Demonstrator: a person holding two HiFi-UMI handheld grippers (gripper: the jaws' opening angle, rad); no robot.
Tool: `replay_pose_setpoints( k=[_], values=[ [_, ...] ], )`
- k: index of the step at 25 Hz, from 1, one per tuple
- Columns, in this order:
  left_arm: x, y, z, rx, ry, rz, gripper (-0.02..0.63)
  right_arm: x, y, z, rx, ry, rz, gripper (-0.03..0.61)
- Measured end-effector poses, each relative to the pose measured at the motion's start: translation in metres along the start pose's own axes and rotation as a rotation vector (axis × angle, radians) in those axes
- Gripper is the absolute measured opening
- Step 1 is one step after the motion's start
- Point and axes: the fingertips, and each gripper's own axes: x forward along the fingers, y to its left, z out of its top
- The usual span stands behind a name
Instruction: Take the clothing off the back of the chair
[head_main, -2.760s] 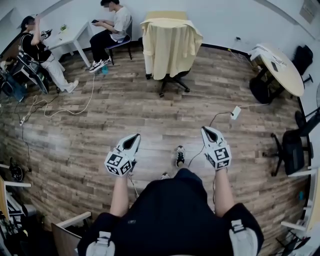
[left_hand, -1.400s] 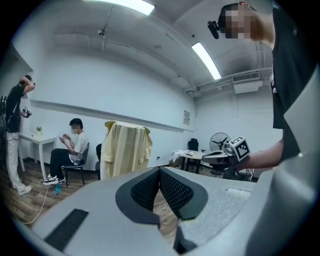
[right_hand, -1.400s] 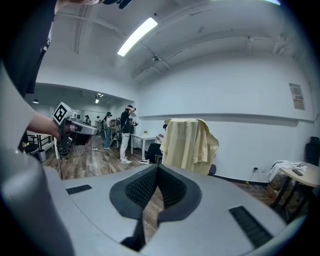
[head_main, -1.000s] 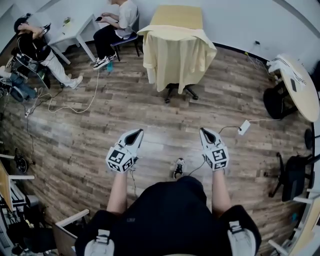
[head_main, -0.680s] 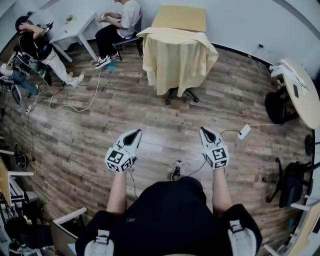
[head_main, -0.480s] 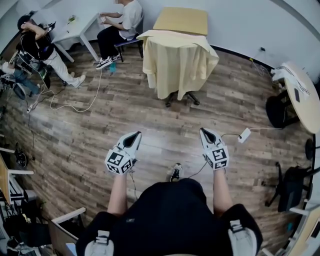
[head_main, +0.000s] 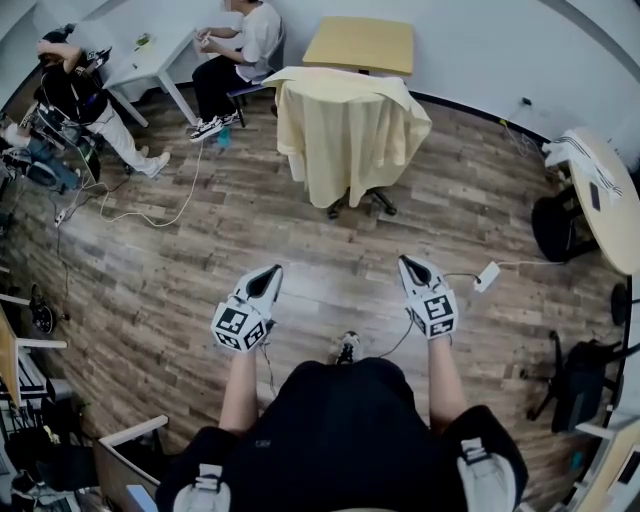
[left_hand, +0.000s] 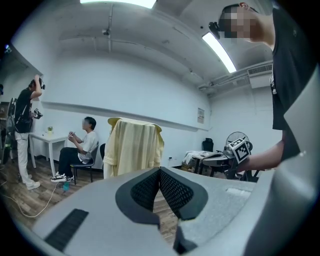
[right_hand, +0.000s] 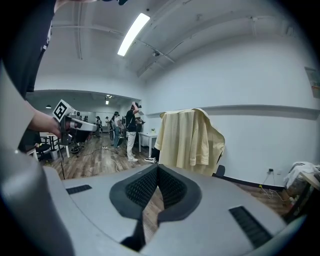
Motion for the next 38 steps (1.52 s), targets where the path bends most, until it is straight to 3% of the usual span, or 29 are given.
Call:
replay_pose_setpoints(
  k=[10, 21, 27, 38],
  values=[
    [0.003, -0.002, 0.003, 0.0, -0.01, 0.022, 0.002, -0.003, -0.008, -0.003, -0.005, 0.001, 0.008, -0.006],
    [0.022, -0.002, 0.004, 0.015, -0.003, -0.018, 0.002, -0.003, -0.023, -0.005, 0.007, -0.012, -0.025, -0.006],
    [0.039, 0.015, 0.006, 0.0, -0.014, -0.022, 0.002, 0.014, -0.022, -0.003, -0.036, 0.025, -0.016, -0.006],
    [0.062, 0.045, 0.007, -0.052, -0.029, -0.02, 0.002, 0.041, -0.044, -0.002, -0.009, 0.034, -0.019, -0.006]
  ],
)
